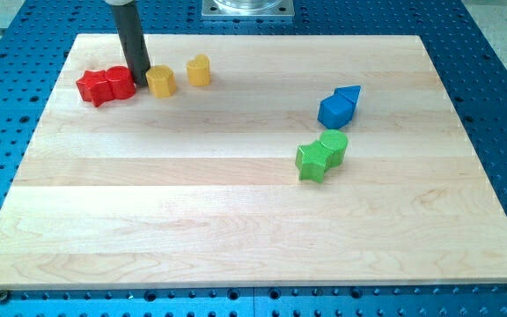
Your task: Push the yellow hexagon to the bottom right of the heart
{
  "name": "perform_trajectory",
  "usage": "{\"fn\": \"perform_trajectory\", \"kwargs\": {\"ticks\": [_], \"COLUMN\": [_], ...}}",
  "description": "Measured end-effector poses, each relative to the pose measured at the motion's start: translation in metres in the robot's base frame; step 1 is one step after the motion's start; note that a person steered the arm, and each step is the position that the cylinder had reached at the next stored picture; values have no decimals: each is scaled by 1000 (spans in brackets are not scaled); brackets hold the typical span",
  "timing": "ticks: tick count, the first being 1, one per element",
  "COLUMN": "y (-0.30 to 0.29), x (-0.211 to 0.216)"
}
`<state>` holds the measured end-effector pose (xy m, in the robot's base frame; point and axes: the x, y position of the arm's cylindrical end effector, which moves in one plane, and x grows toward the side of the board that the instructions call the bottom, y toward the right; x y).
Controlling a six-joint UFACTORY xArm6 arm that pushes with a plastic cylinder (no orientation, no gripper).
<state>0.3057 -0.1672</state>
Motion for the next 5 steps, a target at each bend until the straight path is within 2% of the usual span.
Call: {"fn": "perform_trajectory", "kwargs": {"ticks": [2,3,4,5], "y": [81,81,49,70], "x": [8,14,31,69]}}
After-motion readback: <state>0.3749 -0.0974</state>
